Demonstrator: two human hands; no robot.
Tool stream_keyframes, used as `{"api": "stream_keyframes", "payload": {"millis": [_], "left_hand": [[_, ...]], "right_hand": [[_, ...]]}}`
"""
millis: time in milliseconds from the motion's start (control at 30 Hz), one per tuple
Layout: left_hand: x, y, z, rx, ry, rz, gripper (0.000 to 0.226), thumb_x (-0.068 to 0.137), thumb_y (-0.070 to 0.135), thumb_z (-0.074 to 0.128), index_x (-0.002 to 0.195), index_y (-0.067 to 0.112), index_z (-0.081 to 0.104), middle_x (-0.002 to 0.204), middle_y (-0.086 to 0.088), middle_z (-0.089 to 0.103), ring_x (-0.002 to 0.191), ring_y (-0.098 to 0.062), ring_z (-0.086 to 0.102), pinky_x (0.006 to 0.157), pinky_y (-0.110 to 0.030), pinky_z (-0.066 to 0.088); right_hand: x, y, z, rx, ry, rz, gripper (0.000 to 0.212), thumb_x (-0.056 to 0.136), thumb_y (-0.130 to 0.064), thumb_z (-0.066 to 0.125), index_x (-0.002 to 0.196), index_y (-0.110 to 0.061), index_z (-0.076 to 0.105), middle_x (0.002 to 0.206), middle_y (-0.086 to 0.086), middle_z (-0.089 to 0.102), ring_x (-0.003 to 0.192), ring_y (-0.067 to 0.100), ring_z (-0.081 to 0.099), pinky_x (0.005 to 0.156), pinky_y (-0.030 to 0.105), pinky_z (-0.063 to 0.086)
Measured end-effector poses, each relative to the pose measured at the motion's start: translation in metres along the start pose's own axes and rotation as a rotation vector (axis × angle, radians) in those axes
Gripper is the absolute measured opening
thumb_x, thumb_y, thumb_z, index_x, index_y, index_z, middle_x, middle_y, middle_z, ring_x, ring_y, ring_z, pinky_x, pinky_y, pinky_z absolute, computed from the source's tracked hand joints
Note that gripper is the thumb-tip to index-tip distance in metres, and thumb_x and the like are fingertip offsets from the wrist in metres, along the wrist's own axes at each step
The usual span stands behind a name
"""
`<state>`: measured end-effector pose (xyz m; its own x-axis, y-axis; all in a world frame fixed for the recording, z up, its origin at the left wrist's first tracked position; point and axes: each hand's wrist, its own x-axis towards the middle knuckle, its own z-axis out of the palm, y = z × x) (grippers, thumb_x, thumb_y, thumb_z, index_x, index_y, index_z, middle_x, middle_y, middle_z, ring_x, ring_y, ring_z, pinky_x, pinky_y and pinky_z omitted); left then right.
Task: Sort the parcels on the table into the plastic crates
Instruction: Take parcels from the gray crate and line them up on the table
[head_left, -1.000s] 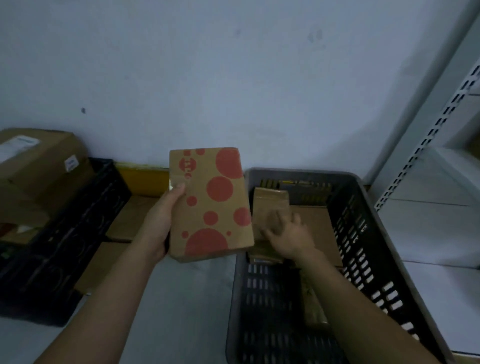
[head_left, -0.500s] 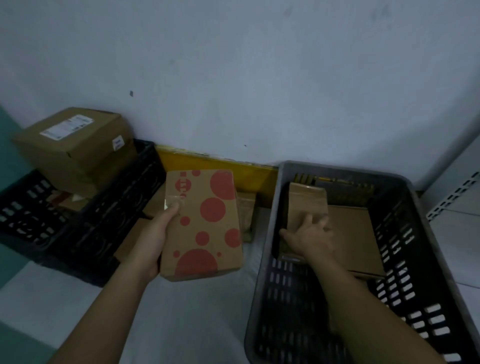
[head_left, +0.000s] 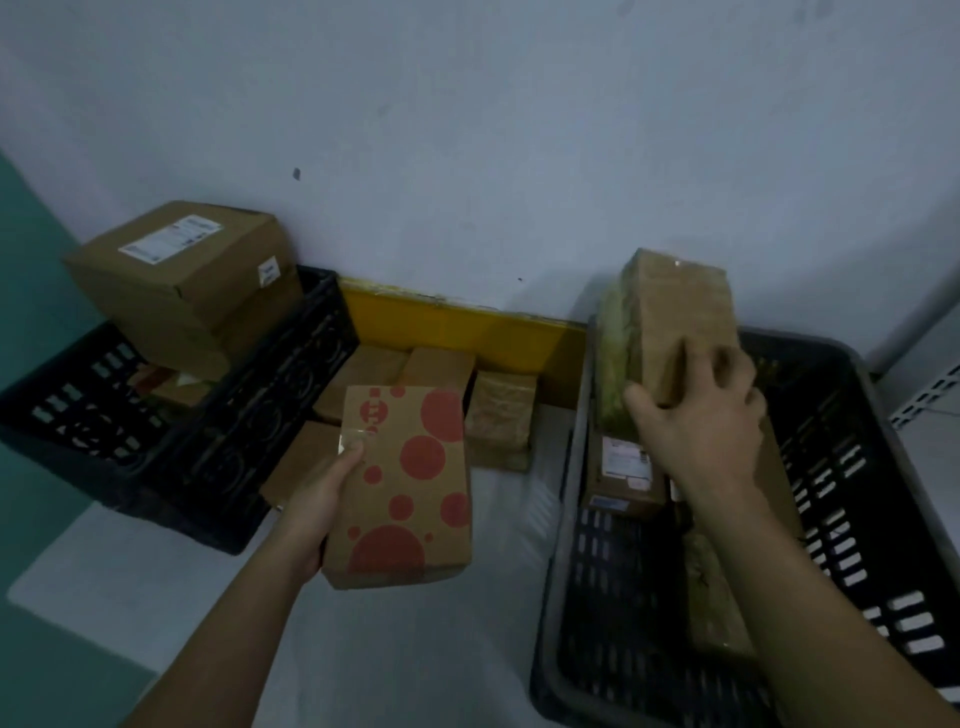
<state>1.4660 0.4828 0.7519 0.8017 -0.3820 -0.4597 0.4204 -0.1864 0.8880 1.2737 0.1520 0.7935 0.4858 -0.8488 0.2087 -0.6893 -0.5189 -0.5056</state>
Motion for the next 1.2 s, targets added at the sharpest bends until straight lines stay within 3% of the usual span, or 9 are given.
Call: {"api": "stream_keyframes", "payload": {"millis": [167,233,433,533,667,867,967,1100,1200], "left_hand": [[0.031,-0.008,-0.028,0.038,-0.060,-0.052,0.041,0.102,0.056,0.059,0.126,0.026,0.074,0.111,-0.007,0.082,0.098,-0.031,0.080,0.085,-0.048,0.062],[0.042,-0.011,-0.039,0.058,-0.111,-0.072,0.044,0.102,0.058,0.060,0.129,0.026,0.073,0.113,-0.006,0.082,0.098,-0.030,0.080,0.082,-0.046,0.063],[0.080,-0.019,-0.076,0.082,-0.252,-0.086,0.047,0.100,0.061,0.061,0.133,0.029,0.072,0.120,-0.006,0.080,0.107,-0.030,0.078,0.095,-0.050,0.061],[0.095,-0.029,-0.084,0.105,-0.304,-0.104,0.051,0.098,0.065,0.064,0.135,0.032,0.070,0.121,-0.003,0.080,0.111,-0.028,0.077,0.103,-0.053,0.059],[0.104,-0.048,-0.079,0.131,-0.354,-0.100,0.048,0.099,0.063,0.062,0.139,0.036,0.067,0.120,0.001,0.080,0.107,-0.023,0.078,0.095,-0.047,0.063],[0.126,-0.072,-0.065,0.176,-0.365,-0.126,0.051,0.095,0.072,0.061,0.139,0.046,0.064,0.117,0.008,0.080,0.104,-0.018,0.078,0.089,-0.041,0.064],[0.139,-0.082,-0.062,0.265,-0.359,-0.119,0.056,0.092,0.079,0.058,0.139,0.048,0.060,0.117,0.009,0.079,0.106,-0.018,0.077,0.095,-0.045,0.062],[0.151,-0.095,-0.054,0.530,-0.252,0.116,0.028,0.111,0.047,0.048,0.137,0.040,0.052,0.118,0.010,0.069,0.115,-0.028,0.070,0.100,-0.043,0.057],[0.155,-0.105,-0.050,0.778,-0.185,0.299,0.075,0.107,0.034,0.058,0.168,0.031,0.014,0.155,-0.006,0.048,0.132,-0.031,0.058,0.100,-0.040,0.053]], "right_hand": [[-0.045,-0.063,-0.020,0.115,0.202,-0.134,0.093,0.081,-0.075,0.060,0.161,-0.036,0.032,0.170,0.007,0.020,0.147,0.051,0.031,0.111,0.068,0.043],[-0.065,-0.089,-0.003,0.065,0.154,-0.145,0.096,0.081,-0.078,0.057,0.163,-0.035,0.031,0.172,0.010,0.018,0.147,0.051,0.031,0.112,0.067,0.043],[-0.132,-0.137,0.079,-0.098,-0.014,-0.107,0.101,0.080,-0.085,0.045,0.166,-0.035,0.028,0.175,0.013,0.014,0.148,0.050,0.030,0.111,0.068,0.043],[-0.160,-0.126,0.112,-0.162,-0.127,0.000,0.101,0.080,-0.090,0.039,0.166,-0.039,0.021,0.176,0.009,0.008,0.149,0.050,0.026,0.111,0.070,0.043],[-0.190,-0.102,0.149,-0.221,-0.247,0.107,0.098,0.084,-0.095,0.035,0.165,-0.043,0.013,0.176,0.004,0.001,0.153,0.050,0.023,0.113,0.069,0.043],[-0.202,-0.083,0.185,-0.297,-0.374,0.203,0.100,0.084,-0.098,0.028,0.167,-0.043,0.018,0.176,0.003,0.001,0.155,0.047,0.020,0.118,0.065,0.039],[-0.204,-0.078,0.204,-0.331,-0.420,0.212,0.104,0.083,-0.103,0.023,0.168,-0.043,0.015,0.176,0.004,0.001,0.156,0.048,0.019,0.121,0.067,0.035],[-0.203,-0.078,0.227,-0.336,-0.474,0.179,0.100,0.088,-0.099,0.024,0.169,-0.042,0.011,0.179,0.005,-0.003,0.159,0.046,0.009,0.122,0.067,0.030],[-0.202,-0.083,0.236,-0.354,-0.495,0.168,0.099,0.090,-0.096,0.024,0.170,-0.040,0.010,0.178,0.007,-0.006,0.159,0.046,0.007,0.121,0.066,0.031]]}}
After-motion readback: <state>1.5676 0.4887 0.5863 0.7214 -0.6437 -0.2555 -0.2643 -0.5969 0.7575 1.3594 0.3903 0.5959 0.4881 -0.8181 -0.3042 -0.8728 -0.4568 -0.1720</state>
